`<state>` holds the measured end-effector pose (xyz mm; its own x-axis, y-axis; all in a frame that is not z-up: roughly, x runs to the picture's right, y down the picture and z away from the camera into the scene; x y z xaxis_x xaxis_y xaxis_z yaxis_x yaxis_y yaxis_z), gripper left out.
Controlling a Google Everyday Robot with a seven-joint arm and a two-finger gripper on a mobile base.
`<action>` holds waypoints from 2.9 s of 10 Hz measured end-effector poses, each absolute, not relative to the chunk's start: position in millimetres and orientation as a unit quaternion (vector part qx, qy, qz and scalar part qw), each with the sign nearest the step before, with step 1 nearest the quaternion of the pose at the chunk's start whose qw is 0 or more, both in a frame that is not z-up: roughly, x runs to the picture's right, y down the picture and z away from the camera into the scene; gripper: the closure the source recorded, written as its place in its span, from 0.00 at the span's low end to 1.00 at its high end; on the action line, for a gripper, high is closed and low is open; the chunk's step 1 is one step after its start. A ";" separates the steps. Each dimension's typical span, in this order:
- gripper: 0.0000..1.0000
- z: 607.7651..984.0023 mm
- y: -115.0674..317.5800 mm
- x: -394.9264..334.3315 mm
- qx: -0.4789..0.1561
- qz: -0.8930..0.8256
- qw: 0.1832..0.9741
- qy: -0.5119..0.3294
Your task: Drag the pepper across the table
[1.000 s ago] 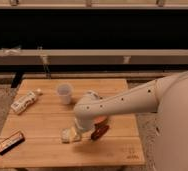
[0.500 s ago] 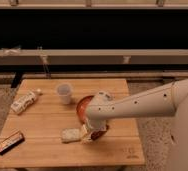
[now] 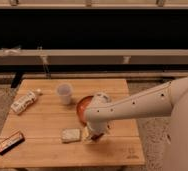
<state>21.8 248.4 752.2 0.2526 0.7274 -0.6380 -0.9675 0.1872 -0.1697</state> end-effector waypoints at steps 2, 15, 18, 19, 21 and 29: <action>0.20 750.3 255.0 19.7 -0.274 0.578 0.732 0.234; 0.75 778.0 283.1 20.0 -0.264 0.624 0.687 0.262; 1.00 772.6 281.7 23.8 -0.264 0.627 0.685 0.260; 1.00 771.2 282.1 25.4 -0.264 0.628 0.684 0.260; 1.00 768.3 283.0 28.2 -0.265 0.629 0.682 0.262; 1.00 735.8 307.2 65.6 -0.260 0.646 0.654 0.295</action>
<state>65.6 307.2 735.8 -0.0091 0.6927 -0.7212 -0.9987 0.0296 0.0410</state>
